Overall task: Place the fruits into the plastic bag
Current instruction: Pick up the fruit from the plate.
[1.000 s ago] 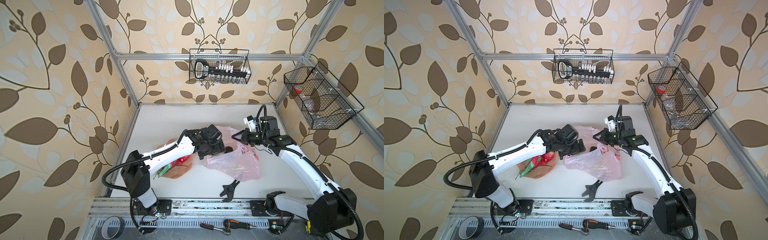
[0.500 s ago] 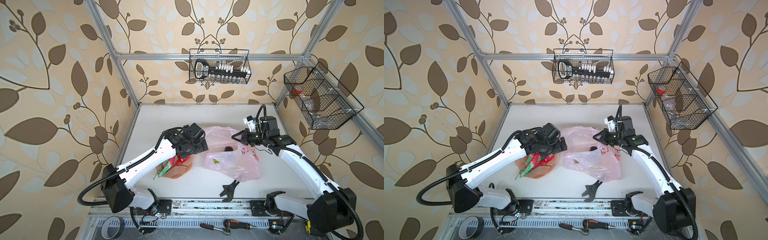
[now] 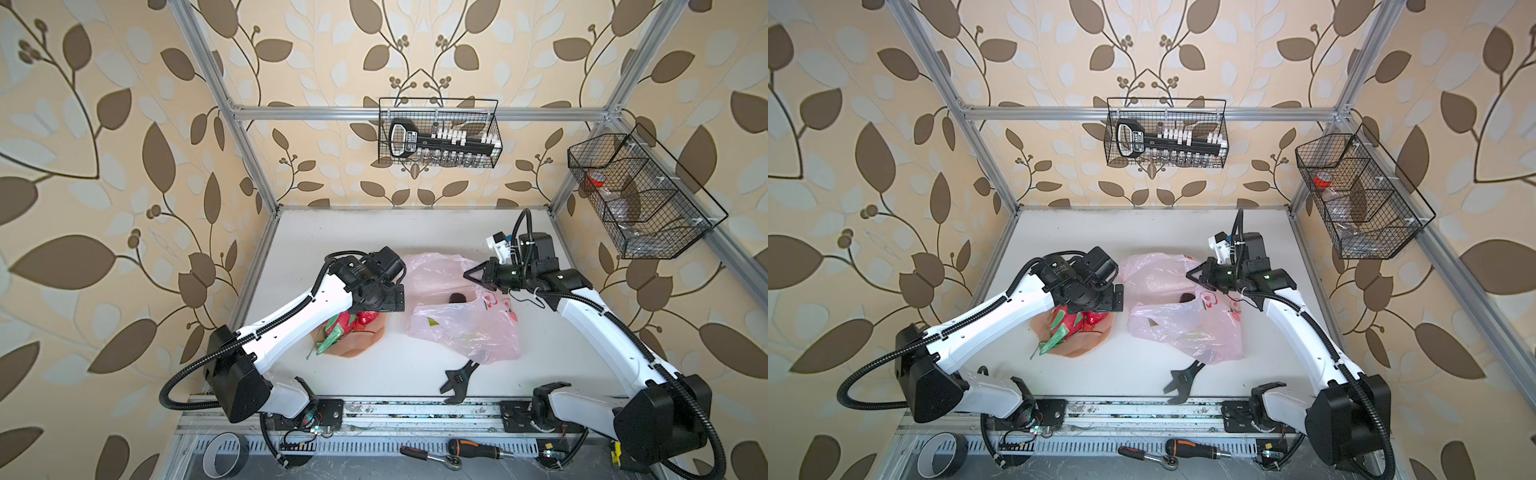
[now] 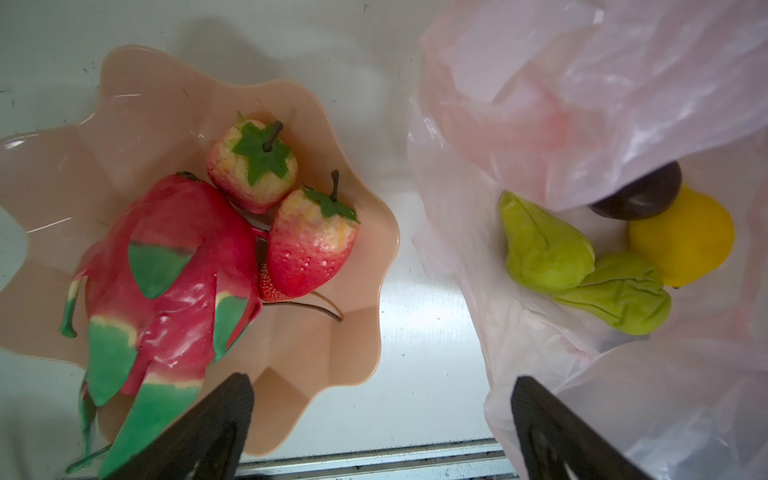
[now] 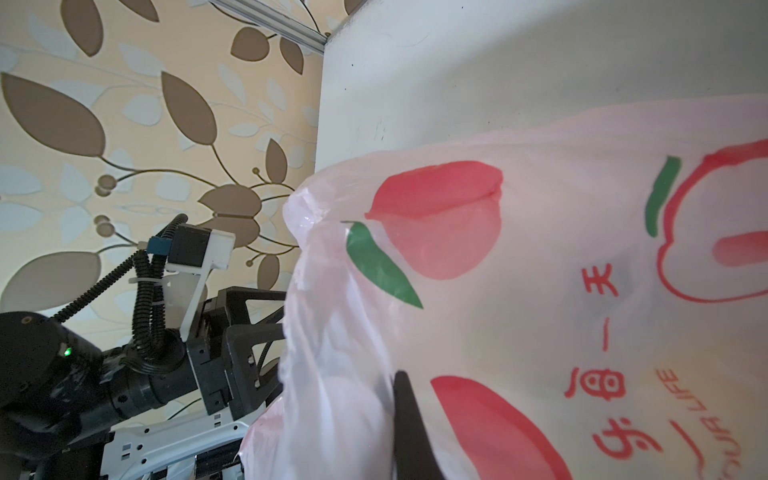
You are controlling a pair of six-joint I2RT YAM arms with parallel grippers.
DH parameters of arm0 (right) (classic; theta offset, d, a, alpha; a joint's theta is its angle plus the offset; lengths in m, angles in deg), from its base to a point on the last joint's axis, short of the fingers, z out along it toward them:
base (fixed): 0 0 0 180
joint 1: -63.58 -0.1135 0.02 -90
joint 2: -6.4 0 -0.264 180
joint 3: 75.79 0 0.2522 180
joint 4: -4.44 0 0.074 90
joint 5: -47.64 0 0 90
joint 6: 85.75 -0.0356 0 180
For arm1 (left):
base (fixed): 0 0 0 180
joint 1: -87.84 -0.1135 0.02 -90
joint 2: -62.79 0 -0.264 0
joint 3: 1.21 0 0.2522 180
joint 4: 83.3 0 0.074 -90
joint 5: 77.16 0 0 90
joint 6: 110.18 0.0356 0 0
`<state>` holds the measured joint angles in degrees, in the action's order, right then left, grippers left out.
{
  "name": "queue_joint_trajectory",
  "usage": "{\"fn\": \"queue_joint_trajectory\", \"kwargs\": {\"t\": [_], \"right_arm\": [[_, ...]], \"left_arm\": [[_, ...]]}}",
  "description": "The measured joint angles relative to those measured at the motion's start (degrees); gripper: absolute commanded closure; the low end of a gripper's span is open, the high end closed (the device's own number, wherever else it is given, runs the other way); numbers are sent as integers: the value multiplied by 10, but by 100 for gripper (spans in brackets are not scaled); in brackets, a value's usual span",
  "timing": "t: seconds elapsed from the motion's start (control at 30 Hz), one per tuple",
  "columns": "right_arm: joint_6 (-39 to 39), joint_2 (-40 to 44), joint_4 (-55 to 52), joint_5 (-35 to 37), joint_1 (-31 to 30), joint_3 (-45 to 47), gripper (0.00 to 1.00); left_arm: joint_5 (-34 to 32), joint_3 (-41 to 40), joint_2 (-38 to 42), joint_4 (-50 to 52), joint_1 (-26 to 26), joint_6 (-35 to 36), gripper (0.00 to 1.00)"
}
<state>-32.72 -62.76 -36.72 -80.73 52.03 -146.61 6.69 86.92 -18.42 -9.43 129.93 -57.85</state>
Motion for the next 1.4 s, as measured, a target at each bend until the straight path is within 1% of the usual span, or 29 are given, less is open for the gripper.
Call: {"fn": "queue_joint_trajectory", "kwargs": {"t": [0.13, 0.23, 0.3, 0.47, 0.63, 0.83, 1.03, 1.1, 1.4], "right_arm": [[4, 0, -3, 0, 1, 0, 100], [5, 0, -6, 0, 2, -1, 100], [6, 0, -8, 0, 2, -1, 100], [8, 0, -12, 0, 5, -1, 100], [9, 0, -16, 0, 4, -1, 100], [9, 0, -19, 0, 6, -2, 100], [9, 0, -21, 0, 8, -6, 100], [9, 0, -21, 0, 8, -7, 100], [10, 0, -21, 0, 8, -8, 100]], "left_arm": [[0, 1, -26, 8, -6, 71, 4], [-3, 1, -62, 21, -12, 120, 8], [-3, 1, -88, 29, -13, 152, 9], [-8, 0, -106, 29, -21, 195, 13], [-21, 0, -108, 25, -30, 217, 20], [-29, -2, -118, 14, -40, 233, 22], [-27, -18, -125, -3, -58, 243, 26], [-23, -24, -130, -11, -65, 245, 28], [-4, -43, -152, -42, -77, 256, 31]]}}
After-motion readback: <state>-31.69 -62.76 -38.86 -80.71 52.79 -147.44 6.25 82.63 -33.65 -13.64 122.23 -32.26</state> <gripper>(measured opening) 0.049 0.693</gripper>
